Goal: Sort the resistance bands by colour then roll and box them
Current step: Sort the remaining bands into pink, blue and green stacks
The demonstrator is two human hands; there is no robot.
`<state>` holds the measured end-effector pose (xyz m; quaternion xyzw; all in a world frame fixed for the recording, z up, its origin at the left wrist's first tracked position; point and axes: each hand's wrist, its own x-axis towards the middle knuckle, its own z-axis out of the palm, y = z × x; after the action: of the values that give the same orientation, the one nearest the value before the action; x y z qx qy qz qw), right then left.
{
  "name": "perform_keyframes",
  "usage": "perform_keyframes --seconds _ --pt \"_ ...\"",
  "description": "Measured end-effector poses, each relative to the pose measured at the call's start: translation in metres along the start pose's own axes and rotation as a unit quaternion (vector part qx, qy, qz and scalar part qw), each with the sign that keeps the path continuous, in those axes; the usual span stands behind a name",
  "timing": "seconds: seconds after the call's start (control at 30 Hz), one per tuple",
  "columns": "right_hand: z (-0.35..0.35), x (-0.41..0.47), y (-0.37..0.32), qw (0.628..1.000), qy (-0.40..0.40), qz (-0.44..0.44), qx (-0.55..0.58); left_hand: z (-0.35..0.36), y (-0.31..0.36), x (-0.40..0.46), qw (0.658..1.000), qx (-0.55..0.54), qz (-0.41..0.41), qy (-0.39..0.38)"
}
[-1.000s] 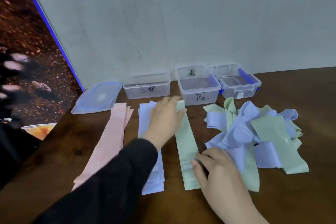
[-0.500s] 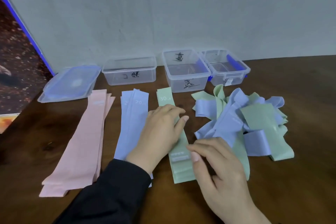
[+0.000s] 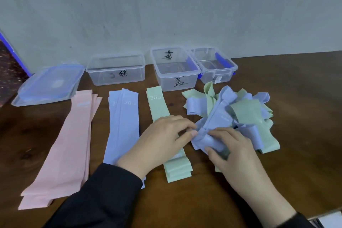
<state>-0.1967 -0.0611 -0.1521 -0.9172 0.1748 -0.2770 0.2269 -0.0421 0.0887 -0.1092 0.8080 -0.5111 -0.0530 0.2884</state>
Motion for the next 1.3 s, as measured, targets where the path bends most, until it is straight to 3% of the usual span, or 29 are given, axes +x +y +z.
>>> perform_keyframes --seconds 0.2,0.43,0.63,0.73,0.87,0.97,1.1,1.2,1.3 --pt "-0.007 -0.002 -0.003 0.996 0.057 0.014 0.072 0.001 0.003 -0.003 0.999 -0.031 -0.003 -0.013" --pt "-0.007 -0.004 -0.009 0.992 -0.003 -0.089 0.086 0.005 0.008 -0.003 0.997 -0.075 -0.002 -0.034" --pt "-0.010 -0.004 -0.012 0.993 -0.025 -0.084 0.084 0.004 0.007 -0.004 0.997 -0.068 -0.015 -0.035" --pt "-0.014 -0.004 -0.013 0.992 0.002 -0.039 0.118 0.002 0.008 -0.004 0.997 -0.072 -0.021 -0.027" --pt "-0.018 0.010 -0.003 0.996 0.059 0.035 0.059 0.003 0.008 -0.002 0.997 -0.071 -0.030 -0.010" --pt "-0.016 0.032 0.009 0.996 0.014 0.091 -0.012 0.003 0.008 -0.002 0.997 -0.065 -0.031 0.008" --pt "-0.006 0.049 0.019 0.990 -0.020 0.097 -0.100 0.003 0.006 -0.003 0.998 -0.057 -0.032 0.012" --pt "-0.002 0.048 0.021 0.989 0.013 0.095 -0.113 0.002 0.005 -0.001 0.998 -0.049 -0.029 0.021" --pt "-0.007 0.045 0.019 0.990 0.113 0.037 -0.070 0.001 0.006 -0.001 0.997 -0.047 -0.027 0.048"
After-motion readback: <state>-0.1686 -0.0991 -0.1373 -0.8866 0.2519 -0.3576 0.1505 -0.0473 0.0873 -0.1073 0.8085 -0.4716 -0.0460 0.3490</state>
